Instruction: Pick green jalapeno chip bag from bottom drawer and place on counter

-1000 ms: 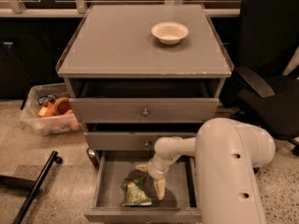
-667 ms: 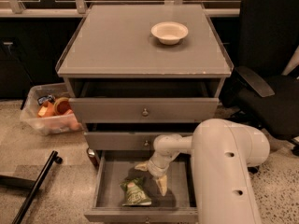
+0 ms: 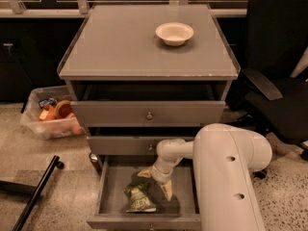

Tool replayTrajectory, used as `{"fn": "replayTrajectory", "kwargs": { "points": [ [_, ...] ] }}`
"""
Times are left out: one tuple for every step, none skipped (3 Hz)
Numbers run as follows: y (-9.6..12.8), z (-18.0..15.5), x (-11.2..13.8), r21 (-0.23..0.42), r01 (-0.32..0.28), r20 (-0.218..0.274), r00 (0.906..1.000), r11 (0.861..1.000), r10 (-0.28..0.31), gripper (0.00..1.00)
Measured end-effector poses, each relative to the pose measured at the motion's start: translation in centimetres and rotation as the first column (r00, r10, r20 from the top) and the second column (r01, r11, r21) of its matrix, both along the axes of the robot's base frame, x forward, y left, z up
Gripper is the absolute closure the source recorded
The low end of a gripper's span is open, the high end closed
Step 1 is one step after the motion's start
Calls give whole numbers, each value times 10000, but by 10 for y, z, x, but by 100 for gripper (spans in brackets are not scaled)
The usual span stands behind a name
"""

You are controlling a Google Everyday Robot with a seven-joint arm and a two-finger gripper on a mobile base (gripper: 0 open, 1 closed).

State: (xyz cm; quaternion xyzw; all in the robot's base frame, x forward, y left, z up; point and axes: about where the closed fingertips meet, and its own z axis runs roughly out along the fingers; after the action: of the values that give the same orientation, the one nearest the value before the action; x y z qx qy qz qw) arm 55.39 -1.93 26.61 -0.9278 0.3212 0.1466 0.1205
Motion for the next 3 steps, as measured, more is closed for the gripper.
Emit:
{"fn": "replayTrajectory", "kwargs": {
  "points": [
    [5, 0, -4, -33, -117, 17, 9999, 9999, 117, 0],
    [22, -17, -6, -148, -1149, 488, 9921, 9933, 1155, 0],
    [36, -40, -3, -293, -2340, 851, 9681, 9718, 2356, 0]
  ]
}}
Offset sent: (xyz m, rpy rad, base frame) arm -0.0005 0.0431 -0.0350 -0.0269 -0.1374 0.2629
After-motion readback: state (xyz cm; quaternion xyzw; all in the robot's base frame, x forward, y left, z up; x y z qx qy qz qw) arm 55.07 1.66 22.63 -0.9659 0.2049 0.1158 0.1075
